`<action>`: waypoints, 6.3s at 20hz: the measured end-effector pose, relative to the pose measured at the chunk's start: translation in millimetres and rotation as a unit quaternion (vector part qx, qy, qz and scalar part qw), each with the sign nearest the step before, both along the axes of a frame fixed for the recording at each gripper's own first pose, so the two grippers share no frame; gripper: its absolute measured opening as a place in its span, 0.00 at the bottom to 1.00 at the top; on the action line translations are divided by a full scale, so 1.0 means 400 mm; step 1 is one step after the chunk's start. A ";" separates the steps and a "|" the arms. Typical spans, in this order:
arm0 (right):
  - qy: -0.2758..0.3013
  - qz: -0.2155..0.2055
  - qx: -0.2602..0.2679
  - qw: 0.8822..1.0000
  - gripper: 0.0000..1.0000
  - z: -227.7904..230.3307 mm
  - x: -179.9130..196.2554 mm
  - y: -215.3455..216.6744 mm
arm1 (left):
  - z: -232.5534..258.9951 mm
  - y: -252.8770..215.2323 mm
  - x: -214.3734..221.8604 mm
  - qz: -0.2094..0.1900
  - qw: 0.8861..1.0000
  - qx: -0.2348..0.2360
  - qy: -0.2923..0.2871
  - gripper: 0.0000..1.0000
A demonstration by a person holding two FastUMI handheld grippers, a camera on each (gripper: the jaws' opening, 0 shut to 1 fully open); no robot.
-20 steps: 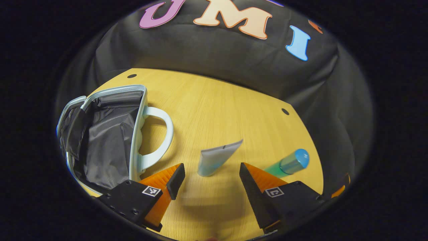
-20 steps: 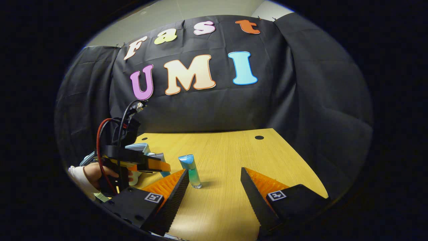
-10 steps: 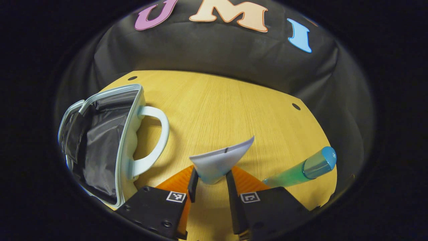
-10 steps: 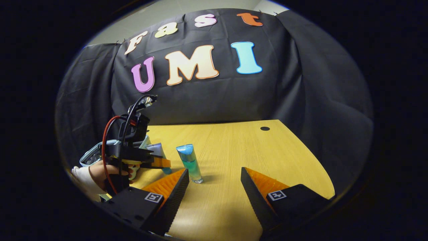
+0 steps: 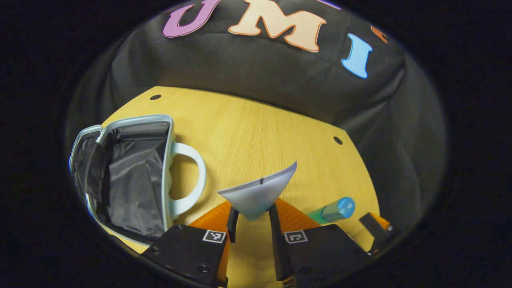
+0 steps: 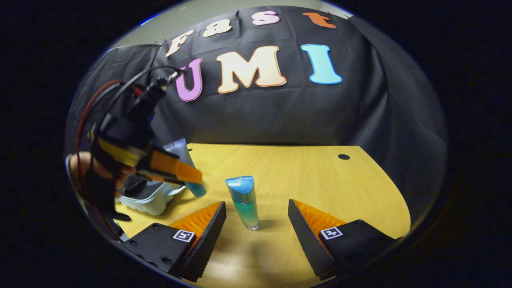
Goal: First open the suitcase, pack the skin care products into it, and then close the suitcase.
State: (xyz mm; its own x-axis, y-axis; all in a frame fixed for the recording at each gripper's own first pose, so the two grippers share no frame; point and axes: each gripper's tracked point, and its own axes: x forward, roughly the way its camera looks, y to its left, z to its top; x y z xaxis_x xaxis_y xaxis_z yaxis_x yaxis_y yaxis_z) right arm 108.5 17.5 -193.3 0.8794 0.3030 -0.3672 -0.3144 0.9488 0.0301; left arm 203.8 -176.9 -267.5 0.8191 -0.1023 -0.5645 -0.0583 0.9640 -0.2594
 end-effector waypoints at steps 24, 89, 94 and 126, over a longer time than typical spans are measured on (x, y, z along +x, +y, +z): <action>0.028 0.042 -0.024 0.998 0.45 -0.162 0.107 0.088 | -0.218 0.587 -0.288 0.064 0.941 0.021 0.330 0.36; 0.037 -0.053 0.019 0.998 0.98 0.306 -0.001 0.283 | -0.193 1.527 -0.584 0.317 0.923 -0.098 0.195 0.96; 0.022 -0.130 0.026 0.991 0.98 0.348 -0.048 0.122 | -0.253 1.526 -0.557 0.319 0.915 -0.136 0.206 0.77; 0.029 -0.143 0.044 0.988 0.98 0.320 -0.064 0.036 | 0.194 1.370 -0.434 0.224 0.962 -0.118 0.102 0.00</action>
